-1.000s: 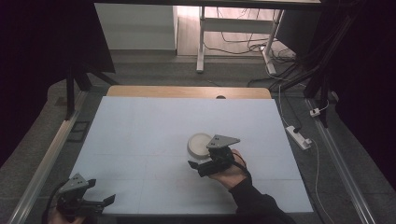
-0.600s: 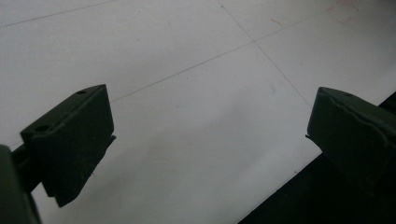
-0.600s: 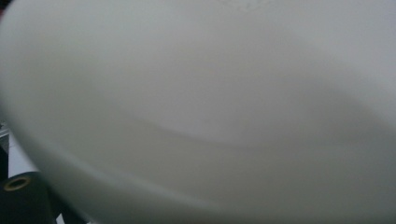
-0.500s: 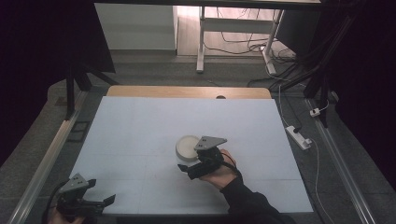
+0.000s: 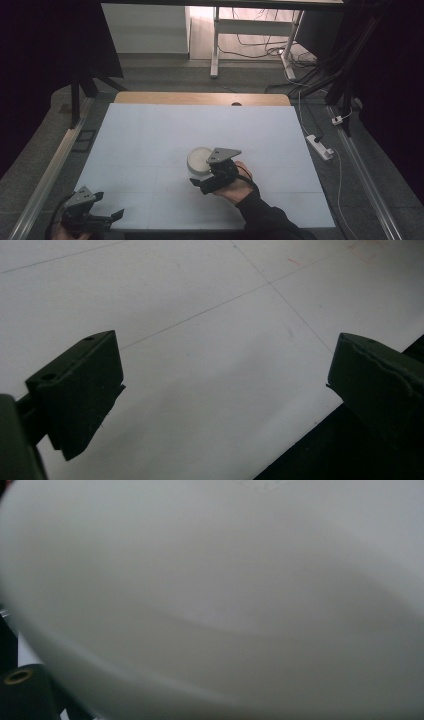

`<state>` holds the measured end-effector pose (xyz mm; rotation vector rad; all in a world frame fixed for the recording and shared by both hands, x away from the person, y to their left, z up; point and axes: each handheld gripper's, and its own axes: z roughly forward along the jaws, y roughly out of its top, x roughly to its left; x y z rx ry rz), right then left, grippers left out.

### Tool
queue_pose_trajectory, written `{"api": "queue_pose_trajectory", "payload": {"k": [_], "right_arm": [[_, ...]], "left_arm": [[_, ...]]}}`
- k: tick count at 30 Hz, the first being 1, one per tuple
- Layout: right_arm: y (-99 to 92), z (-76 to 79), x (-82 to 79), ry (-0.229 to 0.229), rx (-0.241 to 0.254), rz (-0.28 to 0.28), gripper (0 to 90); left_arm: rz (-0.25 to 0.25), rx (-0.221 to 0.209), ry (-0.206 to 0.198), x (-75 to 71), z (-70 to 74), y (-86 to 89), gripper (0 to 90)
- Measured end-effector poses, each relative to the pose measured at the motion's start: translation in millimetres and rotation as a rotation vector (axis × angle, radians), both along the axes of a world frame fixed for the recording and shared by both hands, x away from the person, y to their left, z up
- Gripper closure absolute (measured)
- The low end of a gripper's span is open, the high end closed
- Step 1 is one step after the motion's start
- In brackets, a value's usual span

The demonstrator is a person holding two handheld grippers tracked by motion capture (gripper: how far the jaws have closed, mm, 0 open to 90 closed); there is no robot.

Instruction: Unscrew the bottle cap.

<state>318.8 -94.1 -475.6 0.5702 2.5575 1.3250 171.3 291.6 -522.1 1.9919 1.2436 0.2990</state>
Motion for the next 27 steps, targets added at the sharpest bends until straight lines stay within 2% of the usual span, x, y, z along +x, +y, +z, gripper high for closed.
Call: {"api": "queue_pose_trajectory", "payload": {"k": [3,6,12,14,17,20,24,27], "right_arm": [[-0.2,0.4,-0.9,0.000,0.000,0.003,6.6],[-0.5,0.3,-1.5,-0.002,-0.003,0.005,6.6],[-1.1,0.3,-1.7,-0.004,-0.003,0.014,6.6],[-1.2,0.5,-1.7,-0.004,-0.002,0.016,6.6],[-1.3,0.7,-1.8,-0.005,-0.003,0.018,6.6],[-1.5,1.3,-2.2,-0.001,-0.002,0.024,6.6],[-1.3,1.3,-2.5,-0.005,-0.002,0.028,6.6],[-1.3,1.3,-3.0,-0.006,-0.004,0.031,6.6]], "left_arm": [[-0.002,-0.011,-0.006,-0.2,1.4,0.3,0.4],[-0.008,-0.002,-0.017,0.0,2.7,-1.4,0.0],[-0.058,-0.006,-0.028,4.7,5.0,-5.2,0.0],[-0.086,-0.025,-0.047,7.3,7.4,-6.5,0.0],[-0.095,-0.023,-0.063,8.7,9.4,-8.0,0.0],[-0.117,-0.028,-0.101,11.7,14.3,-13.0,0.1],[-0.128,-0.021,-0.112,15.4,18.8,-18.5,0.0],[-0.147,-0.032,-0.116,19.7,22.8,-23.8,0.0]]}}
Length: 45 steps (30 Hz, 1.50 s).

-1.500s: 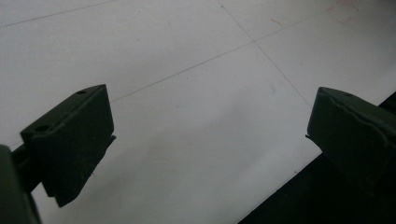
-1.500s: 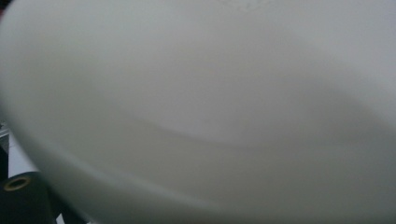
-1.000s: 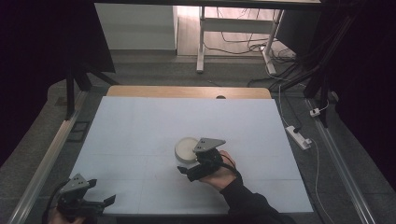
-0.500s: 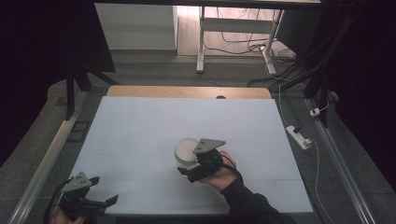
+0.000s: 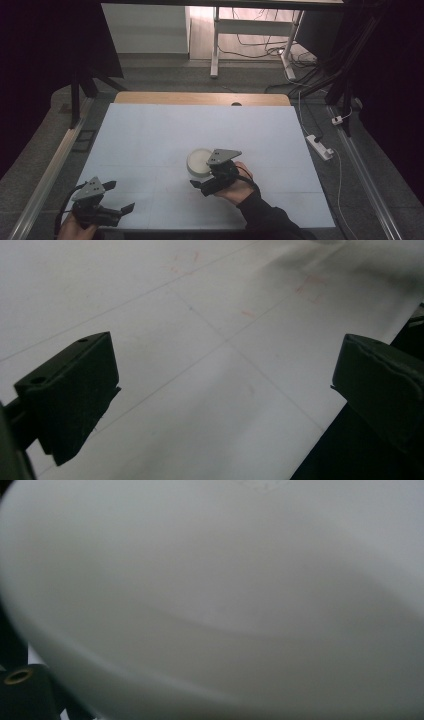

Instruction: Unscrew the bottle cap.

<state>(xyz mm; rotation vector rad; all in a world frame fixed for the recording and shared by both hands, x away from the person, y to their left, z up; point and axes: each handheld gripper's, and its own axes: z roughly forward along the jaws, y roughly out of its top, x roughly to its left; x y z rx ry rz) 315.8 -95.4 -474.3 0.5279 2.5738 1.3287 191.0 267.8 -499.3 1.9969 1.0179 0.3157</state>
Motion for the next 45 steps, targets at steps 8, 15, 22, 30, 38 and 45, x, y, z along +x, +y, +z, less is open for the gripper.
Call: {"api": "queue_pose_trajectory", "payload": {"k": [8,15,22,30,38,45], "right_arm": [[0.8,-0.7,-0.7,0.003,0.000,0.007,6.6],[0.6,-0.5,-1.2,0.004,0.006,0.014,6.6],[2.1,-0.5,-2.5,-0.001,0.003,0.028,6.6],[3.2,-0.2,-4.1,0.001,0.009,0.040,6.6],[5.0,-0.7,-5.2,0.003,0.006,0.056,6.6],[8.0,-1.0,-7.7,0.004,0.010,0.085,6.6]], "left_arm": [[-0.058,0.011,-0.049,13.9,17.4,-19.5,0.0],[-0.092,-0.001,-0.098,28.9,33.5,-34.9,0.0],[-0.168,-0.008,-0.117,42.5,42.5,-54.1,0.0],[-0.282,0.001,-0.131,63.0,53.6,-78.1,0.0],[-0.386,-0.017,-0.128,84.2,58.0,-104.3,0.0],[-0.481,-0.022,-0.138,98.0,62.2,-123.4,0.0]]}}
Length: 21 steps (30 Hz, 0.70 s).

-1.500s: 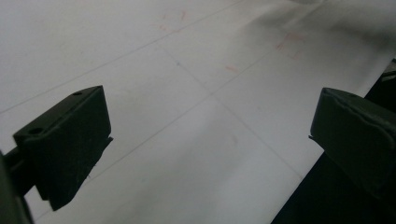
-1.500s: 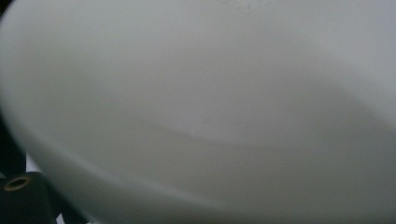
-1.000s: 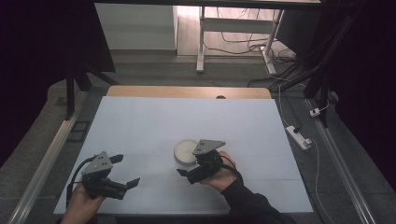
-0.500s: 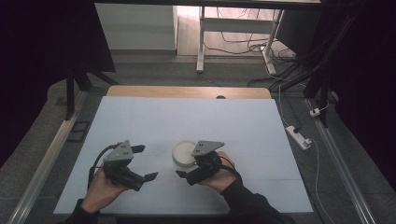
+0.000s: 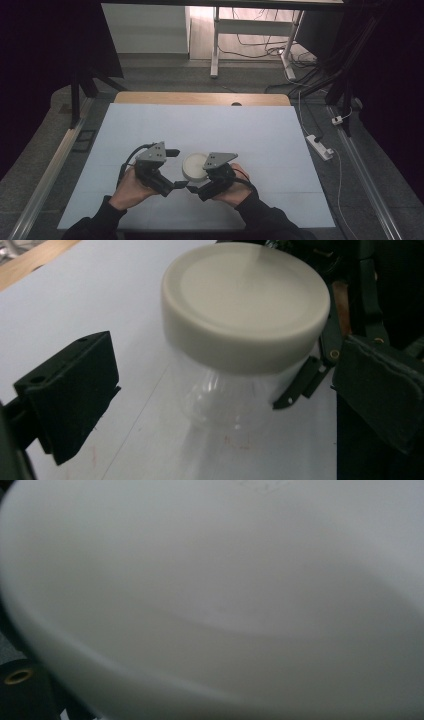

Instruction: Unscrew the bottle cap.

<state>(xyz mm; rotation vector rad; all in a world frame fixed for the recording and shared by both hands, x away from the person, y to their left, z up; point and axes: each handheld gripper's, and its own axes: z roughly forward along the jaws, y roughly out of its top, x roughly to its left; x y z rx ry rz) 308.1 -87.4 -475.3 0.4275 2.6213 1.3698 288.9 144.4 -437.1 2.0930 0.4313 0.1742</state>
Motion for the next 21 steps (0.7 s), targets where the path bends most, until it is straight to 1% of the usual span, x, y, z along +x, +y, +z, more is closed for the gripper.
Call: {"api": "queue_pose_trajectory", "payload": {"k": [2,5,10,12,14,18,21], "right_arm": [[0.3,0.3,-0.5,0.001,-0.002,0.002,6.6],[1.8,0.3,-2.2,0.004,-0.001,0.020,6.6],[3.4,-0.3,-3.8,0.007,-0.003,0.038,6.6],[4.3,-0.2,-4.7,0.008,-0.001,0.053,6.6],[4.8,0.1,-5.6,0.011,0.002,0.064,6.6],[5.5,0.5,-6.9,0.010,0.003,0.075,6.6],[5.5,0.5,-7.1,0.014,0.003,0.080,6.6]], "left_arm": [[-0.033,0.001,0.003,4.1,-0.2,-4.6,0.0],[-0.074,-0.003,0.007,9.4,-0.1,-10.9,0.0],[-0.144,-0.040,0.031,17.1,1.5,-17.0,0.3],[-0.182,-0.054,0.040,19.4,1.2,-18.9,2.8],[-0.198,-0.046,0.035,20.3,0.9,-21.4,3.7],[-0.229,-0.045,0.031,21.3,0.0,-24.0,6.8],[-0.231,-0.049,0.027,20.9,-0.4,-23.9,7.6]]}}
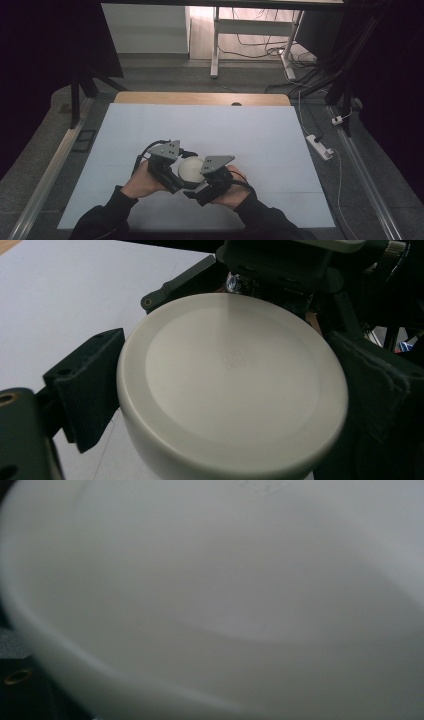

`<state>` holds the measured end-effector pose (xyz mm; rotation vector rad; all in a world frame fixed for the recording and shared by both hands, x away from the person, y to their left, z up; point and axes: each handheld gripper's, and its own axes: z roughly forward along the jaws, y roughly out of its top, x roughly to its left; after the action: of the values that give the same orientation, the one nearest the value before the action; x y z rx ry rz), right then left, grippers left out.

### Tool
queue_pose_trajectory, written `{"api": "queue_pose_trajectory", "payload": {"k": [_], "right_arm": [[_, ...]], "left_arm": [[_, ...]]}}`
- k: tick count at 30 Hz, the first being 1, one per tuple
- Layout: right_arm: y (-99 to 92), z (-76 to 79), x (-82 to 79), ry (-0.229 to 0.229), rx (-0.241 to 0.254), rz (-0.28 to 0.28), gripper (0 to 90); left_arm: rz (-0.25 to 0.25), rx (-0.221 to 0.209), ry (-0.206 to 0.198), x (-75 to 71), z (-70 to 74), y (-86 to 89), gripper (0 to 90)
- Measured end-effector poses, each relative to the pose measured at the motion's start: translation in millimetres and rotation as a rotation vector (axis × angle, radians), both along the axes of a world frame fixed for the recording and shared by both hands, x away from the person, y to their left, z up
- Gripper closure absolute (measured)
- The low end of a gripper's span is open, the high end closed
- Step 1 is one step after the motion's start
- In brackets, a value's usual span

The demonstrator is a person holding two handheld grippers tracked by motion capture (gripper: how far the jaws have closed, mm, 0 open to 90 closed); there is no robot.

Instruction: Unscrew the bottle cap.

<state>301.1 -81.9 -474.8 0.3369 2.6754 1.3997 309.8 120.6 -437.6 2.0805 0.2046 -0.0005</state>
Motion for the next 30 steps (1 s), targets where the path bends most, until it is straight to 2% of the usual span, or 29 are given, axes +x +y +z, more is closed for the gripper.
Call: {"api": "queue_pose_trajectory", "payload": {"k": [5,10,12,15,16,17,19,21,23,24,27,30], "right_arm": [[-0.1,-0.3,1.1,0.007,0.001,-0.013,6.6],[0.3,-1.2,3.1,-0.005,-0.007,-0.081,6.7],[0.3,-1.4,3.4,-0.004,-0.006,-0.096,6.6],[-0.3,-1.2,5.1,-0.009,-0.011,-0.148,6.7],[-0.3,-1.2,5.1,-0.009,-0.011,-0.148,6.7],[-0.3,-1.6,5.6,-0.010,-0.016,-0.172,6.7],[-1.3,-2.0,6.5,-0.006,-0.016,-0.177,6.7],[-1.8,-2.1,6.7,-0.006,-0.016,-0.175,6.6],[-2.7,-1.5,6.9,-0.006,-0.010,-0.162,6.6],[-4.0,0.2,7.0,0.004,0.006,-0.144,6.6],[-5.4,2.1,6.8,0.003,0.019,-0.126,6.6],[-6.4,3.7,6.3,0.007,0.027,-0.093,6.7]], "left_arm": [[0.045,0.006,-0.005,-2.0,0.3,-1.1,8.0],[0.154,0.033,-0.008,-6.2,1.7,-6.5,8.2],[0.206,0.037,-0.007,-8.3,2.1,-9.8,8.2],[0.290,0.035,-0.001,-11.8,2.4,-15.3,8.2],[0.316,0.040,-0.004,-13.2,2.6,-17.4,8.2],[0.336,0.049,-0.007,-14.4,3.0,-19.4,8.2],[0.360,0.061,-0.013,-15.9,3.4,-22.7,8.0],[0.349,0.066,-0.018,-15.4,4.0,-23.8,7.8],[0.317,0.067,-0.017,-13.6,5.1,-21.4,6.5],[0.300,0.066,-0.025,-13.0,6.3,-18.7,1.9],[0.243,0.064,-0.037,-10.7,10.8,-8.7,0.0],[0.158,0.055,-0.034,-7.3,12.6,-0.7,0.0]]}}
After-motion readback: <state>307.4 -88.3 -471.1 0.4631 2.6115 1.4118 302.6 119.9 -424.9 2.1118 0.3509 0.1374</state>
